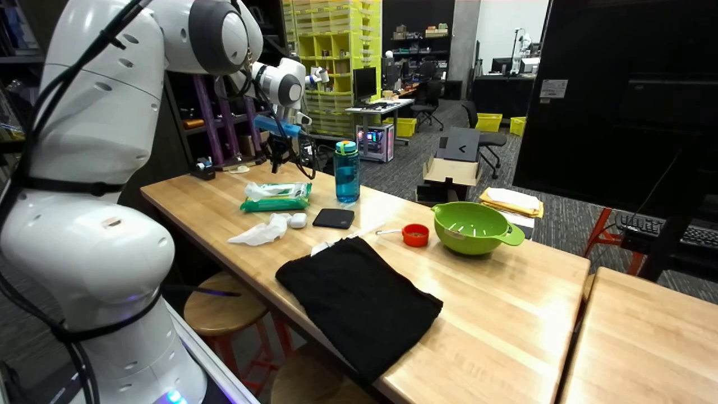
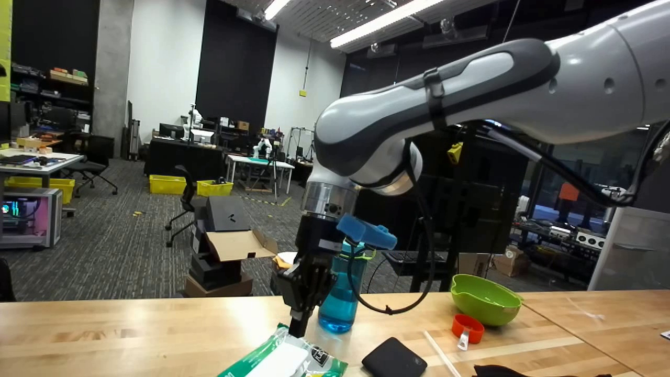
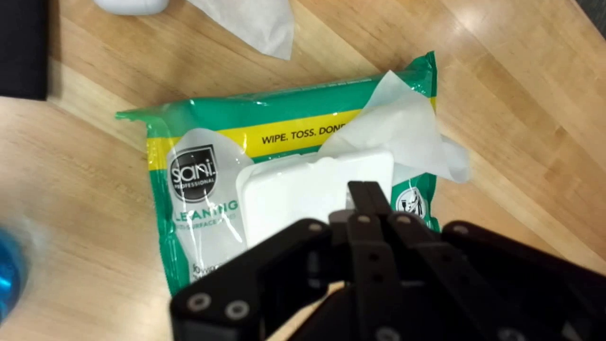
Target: Close the green object completely
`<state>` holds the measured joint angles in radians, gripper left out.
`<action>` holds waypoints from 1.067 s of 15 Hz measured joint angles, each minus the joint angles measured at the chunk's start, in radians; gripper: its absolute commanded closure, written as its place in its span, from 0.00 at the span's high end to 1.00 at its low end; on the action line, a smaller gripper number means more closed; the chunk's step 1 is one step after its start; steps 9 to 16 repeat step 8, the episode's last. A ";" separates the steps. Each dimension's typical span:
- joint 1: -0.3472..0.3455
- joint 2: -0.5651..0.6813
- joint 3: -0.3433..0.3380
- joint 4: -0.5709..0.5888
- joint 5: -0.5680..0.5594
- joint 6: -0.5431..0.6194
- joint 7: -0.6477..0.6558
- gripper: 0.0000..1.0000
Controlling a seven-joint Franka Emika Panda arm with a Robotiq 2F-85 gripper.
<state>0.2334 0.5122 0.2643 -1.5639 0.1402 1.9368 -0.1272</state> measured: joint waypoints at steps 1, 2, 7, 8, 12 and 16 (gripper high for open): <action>0.000 -0.010 -0.001 0.000 0.000 0.000 0.001 0.00; 0.000 -0.018 -0.002 0.000 0.000 -0.001 0.001 0.00; 0.000 -0.027 -0.014 0.000 0.000 0.000 0.002 0.27; 0.000 -0.026 -0.017 0.000 0.000 0.001 0.002 0.07; 0.000 -0.026 -0.017 0.000 0.000 0.001 0.002 0.07; 0.000 -0.026 -0.017 0.000 0.000 0.001 0.002 0.07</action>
